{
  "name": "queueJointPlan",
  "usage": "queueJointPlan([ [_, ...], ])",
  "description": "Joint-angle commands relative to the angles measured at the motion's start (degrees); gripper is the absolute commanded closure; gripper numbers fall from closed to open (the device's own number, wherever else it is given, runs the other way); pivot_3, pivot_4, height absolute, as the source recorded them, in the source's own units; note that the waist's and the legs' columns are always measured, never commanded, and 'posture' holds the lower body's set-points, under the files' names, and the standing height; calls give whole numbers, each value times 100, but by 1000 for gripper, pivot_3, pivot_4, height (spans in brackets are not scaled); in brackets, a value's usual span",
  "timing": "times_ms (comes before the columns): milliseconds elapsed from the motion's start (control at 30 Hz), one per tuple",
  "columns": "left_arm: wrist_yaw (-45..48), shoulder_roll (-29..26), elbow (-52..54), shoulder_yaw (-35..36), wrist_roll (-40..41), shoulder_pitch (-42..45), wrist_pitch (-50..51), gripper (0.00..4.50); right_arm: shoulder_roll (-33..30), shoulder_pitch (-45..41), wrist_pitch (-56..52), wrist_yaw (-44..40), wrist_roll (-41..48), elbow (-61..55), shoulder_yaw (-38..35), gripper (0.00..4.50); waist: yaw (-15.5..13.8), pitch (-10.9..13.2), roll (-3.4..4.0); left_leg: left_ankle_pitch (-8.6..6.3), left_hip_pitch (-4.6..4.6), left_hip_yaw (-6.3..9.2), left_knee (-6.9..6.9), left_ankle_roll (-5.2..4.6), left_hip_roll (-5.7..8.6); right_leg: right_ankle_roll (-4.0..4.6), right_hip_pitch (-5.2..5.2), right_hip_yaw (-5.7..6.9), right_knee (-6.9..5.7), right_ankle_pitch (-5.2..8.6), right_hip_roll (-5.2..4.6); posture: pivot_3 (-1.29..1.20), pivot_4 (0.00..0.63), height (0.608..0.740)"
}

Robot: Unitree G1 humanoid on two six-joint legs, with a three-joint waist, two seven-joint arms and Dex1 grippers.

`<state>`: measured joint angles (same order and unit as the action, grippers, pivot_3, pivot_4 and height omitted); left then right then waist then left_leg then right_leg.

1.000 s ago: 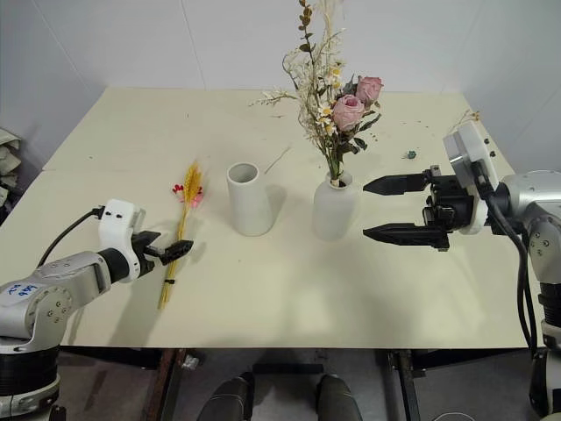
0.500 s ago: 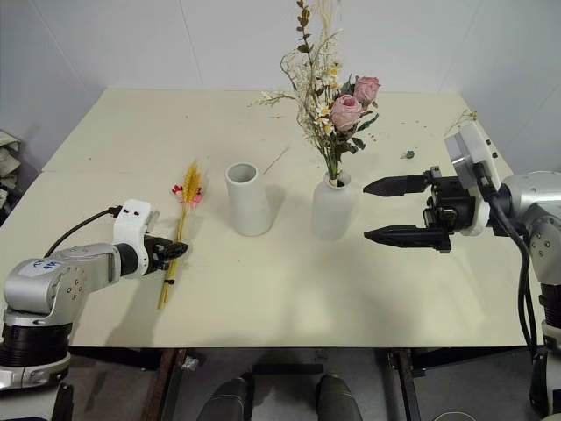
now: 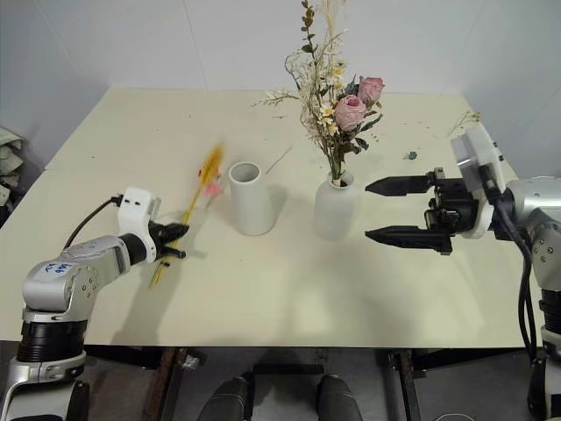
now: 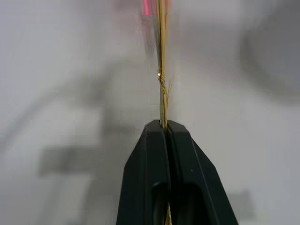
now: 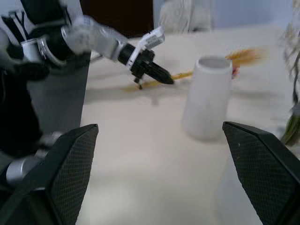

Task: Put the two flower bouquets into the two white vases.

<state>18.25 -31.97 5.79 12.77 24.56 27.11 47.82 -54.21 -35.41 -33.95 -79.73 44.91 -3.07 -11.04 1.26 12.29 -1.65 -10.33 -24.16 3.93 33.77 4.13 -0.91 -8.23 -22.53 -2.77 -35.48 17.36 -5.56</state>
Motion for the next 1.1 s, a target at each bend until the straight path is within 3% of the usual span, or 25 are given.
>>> queueJointPlan([
  [33, 359, 287, -89, 578, 291, 362, -1248, 4472, 157, -57, -49, 316, 361, -136, -511, 0, 1, 0, 0, 0, 0, 0, 0, 0, 0, -9, 0, 0, 1, -5, 0, 0, 150, 740],
  [333, 1950, 650, -1393, 1145, 1164, 1485, -3004, 4472, 242, 263, -116, 1237, 329, -528, -891, 0, -6, 0, 0, -2, -1, -3, 5, -3, 1, -18, 2, -1, 0, -10, 1, 0, 150, 740],
  [467, 2851, 606, -2125, 1176, 1581, 2035, -3107, 4472, 263, 605, -339, 1843, 406, -1106, -1052, 0, -6, 0, 0, -3, -2, -3, 6, -5, 1, -23, 2, -1, -2, -12, 2, 0, 150, 740],
  [833, 4708, 667, -4217, 1021, 1722, 3364, -3070, 4472, 341, 1712, -1030, 3200, 1213, -2738, -1552, 0, 12, 0, -1, -4, -3, -2, 9, -8, 1, -26, 4, -1, -3, -14, 3, 0, 150, 740],
  [1100, 5572, 799, -4774, 1047, 1830, 3809, -2921, 4472, 668, 2151, -848, 4027, 1953, -3842, -1758, 0, 19, 1, -3, -5, -4, -1, 6, -10, 0, -26, 3, 0, -2, -13, 4, 0, 150, 740],
])
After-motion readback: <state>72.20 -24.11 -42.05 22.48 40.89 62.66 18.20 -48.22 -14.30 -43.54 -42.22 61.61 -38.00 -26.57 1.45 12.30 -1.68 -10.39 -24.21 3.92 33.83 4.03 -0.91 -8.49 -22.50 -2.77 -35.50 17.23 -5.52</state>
